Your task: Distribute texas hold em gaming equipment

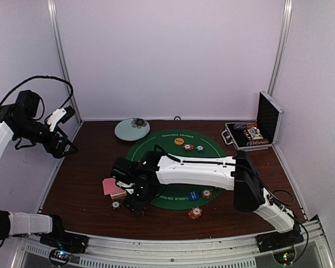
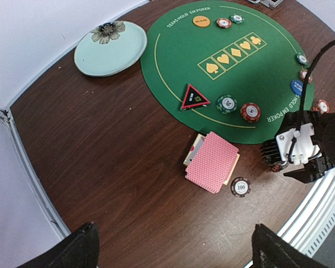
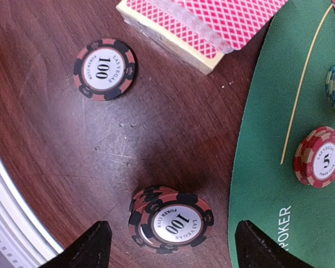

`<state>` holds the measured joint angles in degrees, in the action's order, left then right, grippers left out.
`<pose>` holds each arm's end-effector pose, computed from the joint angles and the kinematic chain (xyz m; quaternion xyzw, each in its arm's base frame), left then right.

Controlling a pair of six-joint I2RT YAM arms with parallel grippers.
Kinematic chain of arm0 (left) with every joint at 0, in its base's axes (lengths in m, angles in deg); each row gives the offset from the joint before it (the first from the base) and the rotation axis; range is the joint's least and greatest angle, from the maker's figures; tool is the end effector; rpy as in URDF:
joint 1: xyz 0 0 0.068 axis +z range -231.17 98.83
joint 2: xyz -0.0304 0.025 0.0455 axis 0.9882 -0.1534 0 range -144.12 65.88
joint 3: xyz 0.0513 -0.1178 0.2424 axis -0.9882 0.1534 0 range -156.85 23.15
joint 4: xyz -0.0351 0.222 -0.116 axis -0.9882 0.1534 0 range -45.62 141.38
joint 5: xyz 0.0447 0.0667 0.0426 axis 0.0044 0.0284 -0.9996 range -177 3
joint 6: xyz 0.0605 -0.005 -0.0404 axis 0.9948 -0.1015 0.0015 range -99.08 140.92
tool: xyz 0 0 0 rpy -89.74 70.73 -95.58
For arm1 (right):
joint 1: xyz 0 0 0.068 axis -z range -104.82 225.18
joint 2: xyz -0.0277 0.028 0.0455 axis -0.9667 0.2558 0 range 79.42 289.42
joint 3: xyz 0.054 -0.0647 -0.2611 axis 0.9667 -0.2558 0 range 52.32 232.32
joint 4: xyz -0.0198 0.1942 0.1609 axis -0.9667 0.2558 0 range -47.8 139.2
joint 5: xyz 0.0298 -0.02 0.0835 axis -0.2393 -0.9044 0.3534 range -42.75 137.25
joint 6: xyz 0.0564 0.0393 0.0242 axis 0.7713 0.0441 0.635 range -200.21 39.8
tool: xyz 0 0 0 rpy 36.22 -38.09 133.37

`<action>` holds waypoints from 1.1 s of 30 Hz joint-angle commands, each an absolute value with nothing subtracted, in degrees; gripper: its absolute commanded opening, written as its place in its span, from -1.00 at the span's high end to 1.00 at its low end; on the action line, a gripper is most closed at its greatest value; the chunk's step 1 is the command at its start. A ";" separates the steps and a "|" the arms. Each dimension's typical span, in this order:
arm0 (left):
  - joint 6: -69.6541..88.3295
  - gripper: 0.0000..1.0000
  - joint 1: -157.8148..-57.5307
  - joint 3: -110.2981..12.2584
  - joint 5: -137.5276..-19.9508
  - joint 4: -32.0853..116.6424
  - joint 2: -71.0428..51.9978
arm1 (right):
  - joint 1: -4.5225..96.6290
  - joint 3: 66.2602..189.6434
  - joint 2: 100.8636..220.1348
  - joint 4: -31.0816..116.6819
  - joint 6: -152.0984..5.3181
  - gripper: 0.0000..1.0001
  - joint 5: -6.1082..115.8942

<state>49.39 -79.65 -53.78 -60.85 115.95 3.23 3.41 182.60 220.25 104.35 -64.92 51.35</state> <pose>0.1818 -0.0220 0.3577 0.2797 0.8941 -0.1387 0.3211 0.1549 0.4846 0.1688 -0.4722 0.8678 0.1292 0.0847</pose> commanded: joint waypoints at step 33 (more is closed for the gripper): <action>50.45 -0.95 -79.33 -53.84 -60.81 115.89 3.65 | 3.20 184.99 221.29 105.12 -65.35 0.00 52.64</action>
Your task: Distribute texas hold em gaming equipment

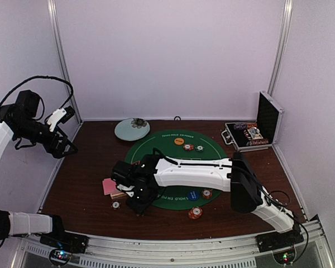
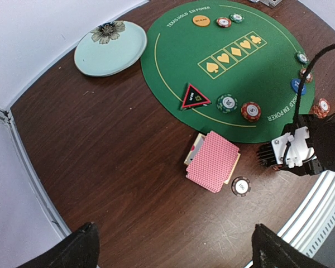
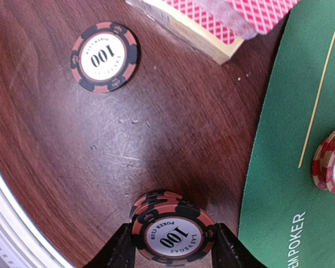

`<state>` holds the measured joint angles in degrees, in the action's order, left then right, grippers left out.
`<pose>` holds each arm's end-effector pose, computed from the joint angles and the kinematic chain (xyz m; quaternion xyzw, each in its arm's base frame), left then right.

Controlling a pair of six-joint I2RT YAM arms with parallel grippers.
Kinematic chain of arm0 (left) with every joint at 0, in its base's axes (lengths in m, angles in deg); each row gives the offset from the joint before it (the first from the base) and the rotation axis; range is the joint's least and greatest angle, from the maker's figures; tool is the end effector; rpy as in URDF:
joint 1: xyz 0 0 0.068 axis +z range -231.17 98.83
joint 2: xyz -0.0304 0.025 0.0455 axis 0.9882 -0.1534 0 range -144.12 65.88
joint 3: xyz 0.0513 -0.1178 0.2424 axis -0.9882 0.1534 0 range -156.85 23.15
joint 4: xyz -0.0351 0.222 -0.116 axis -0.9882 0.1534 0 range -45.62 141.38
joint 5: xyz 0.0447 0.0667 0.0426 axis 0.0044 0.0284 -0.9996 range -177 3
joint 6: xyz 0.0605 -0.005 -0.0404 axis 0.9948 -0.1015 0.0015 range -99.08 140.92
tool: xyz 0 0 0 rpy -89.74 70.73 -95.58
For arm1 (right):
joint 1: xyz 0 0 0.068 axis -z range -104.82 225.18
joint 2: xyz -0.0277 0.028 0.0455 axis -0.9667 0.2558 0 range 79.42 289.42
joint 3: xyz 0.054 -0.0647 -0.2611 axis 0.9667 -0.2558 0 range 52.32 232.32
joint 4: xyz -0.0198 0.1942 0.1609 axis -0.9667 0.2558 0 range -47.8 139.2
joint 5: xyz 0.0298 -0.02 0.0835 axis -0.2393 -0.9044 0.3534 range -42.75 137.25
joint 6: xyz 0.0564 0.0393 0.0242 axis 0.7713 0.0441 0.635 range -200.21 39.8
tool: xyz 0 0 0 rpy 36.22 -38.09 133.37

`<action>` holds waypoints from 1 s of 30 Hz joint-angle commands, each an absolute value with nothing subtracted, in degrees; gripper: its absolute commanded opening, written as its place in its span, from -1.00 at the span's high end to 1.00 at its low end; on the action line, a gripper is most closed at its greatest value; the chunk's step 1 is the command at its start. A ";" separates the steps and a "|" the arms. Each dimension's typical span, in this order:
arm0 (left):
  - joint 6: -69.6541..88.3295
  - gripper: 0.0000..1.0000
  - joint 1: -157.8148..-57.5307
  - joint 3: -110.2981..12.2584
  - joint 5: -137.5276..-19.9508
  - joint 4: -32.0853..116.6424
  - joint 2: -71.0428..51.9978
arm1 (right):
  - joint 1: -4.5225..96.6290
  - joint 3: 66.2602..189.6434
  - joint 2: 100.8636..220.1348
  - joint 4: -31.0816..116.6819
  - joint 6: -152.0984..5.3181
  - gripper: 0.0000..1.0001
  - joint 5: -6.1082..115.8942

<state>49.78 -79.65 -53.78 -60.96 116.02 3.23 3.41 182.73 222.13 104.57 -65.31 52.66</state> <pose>0.1817 -0.0219 0.3576 0.2825 0.8936 -0.1369 0.3209 0.1540 0.4863 0.1533 -0.4769 0.8675 0.1255 0.0649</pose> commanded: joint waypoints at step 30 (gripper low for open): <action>50.58 -0.95 -79.31 -53.99 -60.73 115.91 3.92 | 3.07 185.27 221.90 106.19 -65.53 0.26 52.53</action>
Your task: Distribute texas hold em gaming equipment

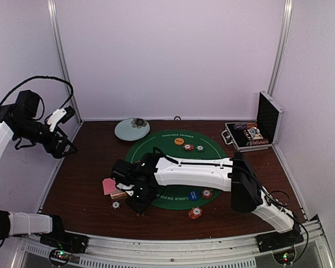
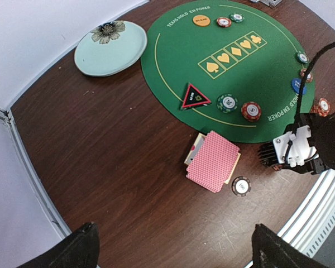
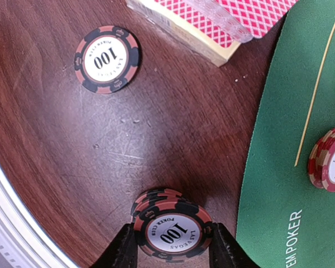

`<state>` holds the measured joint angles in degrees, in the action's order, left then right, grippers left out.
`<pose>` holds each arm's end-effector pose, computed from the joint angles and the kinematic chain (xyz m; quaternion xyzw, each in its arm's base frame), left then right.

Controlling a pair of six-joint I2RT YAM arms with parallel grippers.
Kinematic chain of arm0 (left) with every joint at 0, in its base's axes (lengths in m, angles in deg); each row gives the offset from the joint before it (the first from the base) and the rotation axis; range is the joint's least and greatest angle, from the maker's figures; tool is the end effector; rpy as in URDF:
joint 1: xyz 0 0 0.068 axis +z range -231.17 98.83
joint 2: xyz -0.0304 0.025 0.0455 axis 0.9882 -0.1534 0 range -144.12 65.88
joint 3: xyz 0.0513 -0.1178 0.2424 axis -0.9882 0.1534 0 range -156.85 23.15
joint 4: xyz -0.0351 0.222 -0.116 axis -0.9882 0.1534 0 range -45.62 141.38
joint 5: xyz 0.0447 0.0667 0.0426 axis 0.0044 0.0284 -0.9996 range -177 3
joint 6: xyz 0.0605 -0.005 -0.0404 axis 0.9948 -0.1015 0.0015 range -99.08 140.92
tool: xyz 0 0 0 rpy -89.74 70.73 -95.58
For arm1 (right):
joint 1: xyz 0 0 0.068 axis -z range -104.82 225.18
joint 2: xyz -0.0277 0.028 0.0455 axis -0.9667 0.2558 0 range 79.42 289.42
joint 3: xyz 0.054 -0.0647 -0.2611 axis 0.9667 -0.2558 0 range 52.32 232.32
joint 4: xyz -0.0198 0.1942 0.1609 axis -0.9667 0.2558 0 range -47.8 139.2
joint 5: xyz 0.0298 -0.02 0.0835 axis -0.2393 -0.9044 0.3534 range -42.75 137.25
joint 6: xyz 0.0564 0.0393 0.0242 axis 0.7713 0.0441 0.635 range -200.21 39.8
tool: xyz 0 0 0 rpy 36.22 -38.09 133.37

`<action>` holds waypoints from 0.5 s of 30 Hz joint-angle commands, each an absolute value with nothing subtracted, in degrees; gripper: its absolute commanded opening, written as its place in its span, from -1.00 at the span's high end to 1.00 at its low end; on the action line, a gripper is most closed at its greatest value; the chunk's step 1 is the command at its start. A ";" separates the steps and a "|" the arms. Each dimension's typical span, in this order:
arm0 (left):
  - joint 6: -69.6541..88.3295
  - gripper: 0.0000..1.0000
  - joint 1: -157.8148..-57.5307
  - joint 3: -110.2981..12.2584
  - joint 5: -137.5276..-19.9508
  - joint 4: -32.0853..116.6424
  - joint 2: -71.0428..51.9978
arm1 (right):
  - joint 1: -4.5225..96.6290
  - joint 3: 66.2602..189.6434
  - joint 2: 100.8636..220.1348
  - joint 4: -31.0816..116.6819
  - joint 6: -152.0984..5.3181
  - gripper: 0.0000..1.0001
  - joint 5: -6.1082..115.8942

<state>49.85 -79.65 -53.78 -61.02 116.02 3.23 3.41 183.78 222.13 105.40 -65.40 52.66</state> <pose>0.1817 -0.0218 0.3575 0.2829 0.8936 -0.1362 0.3208 0.1541 0.4866 0.1579 -0.4776 0.8669 0.1268 0.0664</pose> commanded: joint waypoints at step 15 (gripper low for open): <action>50.54 -0.95 -79.28 -54.24 -61.05 115.87 4.06 | 3.58 189.82 217.38 107.78 -64.67 0.48 50.51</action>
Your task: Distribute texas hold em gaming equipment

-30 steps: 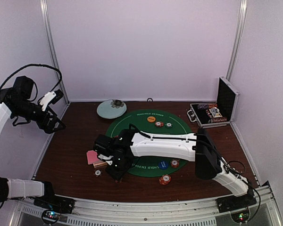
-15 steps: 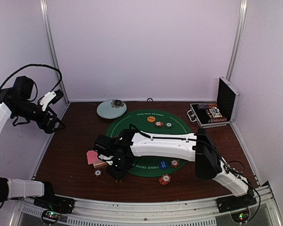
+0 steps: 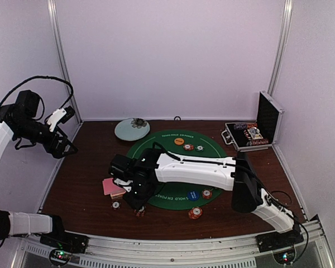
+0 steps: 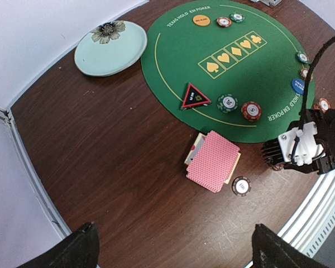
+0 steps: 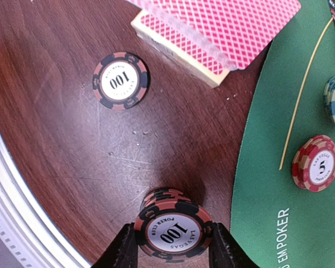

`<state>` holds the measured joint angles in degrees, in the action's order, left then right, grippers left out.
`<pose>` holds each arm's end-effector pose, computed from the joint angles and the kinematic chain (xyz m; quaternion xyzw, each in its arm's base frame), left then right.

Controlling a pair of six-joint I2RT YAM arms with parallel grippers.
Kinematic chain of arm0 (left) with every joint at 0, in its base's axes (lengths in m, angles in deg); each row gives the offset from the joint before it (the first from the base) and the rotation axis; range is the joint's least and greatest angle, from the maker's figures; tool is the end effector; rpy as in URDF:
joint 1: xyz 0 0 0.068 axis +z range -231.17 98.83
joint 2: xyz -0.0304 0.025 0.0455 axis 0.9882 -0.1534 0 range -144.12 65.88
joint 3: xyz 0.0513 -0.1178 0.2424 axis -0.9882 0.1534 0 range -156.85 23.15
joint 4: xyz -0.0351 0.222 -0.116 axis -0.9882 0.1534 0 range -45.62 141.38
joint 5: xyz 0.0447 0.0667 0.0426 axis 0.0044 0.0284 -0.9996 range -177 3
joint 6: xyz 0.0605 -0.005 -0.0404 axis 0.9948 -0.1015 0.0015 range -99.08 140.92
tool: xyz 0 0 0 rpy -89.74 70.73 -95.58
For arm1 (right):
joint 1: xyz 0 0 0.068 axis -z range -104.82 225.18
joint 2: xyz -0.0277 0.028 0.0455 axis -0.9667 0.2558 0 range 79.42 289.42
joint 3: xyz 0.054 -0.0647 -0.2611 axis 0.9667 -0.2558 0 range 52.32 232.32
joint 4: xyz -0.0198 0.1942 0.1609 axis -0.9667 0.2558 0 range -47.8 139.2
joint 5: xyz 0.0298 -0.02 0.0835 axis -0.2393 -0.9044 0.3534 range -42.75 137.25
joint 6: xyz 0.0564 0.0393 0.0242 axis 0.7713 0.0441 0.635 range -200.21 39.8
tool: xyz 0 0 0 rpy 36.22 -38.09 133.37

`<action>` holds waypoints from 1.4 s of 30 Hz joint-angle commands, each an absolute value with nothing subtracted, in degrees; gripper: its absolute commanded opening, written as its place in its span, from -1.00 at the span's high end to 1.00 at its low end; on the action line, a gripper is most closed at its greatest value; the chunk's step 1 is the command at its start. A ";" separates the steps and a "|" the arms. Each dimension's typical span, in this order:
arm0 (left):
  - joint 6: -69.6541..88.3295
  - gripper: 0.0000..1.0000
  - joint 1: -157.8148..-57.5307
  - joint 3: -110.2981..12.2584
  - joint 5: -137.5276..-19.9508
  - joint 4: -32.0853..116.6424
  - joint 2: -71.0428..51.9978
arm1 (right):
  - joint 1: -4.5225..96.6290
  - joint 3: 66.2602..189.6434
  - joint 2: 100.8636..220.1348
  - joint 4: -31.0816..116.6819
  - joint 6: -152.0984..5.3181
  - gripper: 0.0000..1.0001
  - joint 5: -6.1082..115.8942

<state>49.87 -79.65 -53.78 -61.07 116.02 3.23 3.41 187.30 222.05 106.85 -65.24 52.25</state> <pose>0.1818 -0.0218 0.3575 0.2830 0.8936 -0.1358 0.3208 0.1556 0.4896 0.1748 -0.4754 0.8651 0.1369 0.0822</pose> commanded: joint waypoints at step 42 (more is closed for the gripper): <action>50.36 -0.95 -79.29 -55.13 -59.63 115.54 -0.43 | 34.93 199.10 231.53 96.65 -70.34 0.46 41.97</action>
<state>49.91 -79.65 -54.02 -60.06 116.02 0.02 34.56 197.26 229.74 99.24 -69.79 41.58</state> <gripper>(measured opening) 0.976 0.417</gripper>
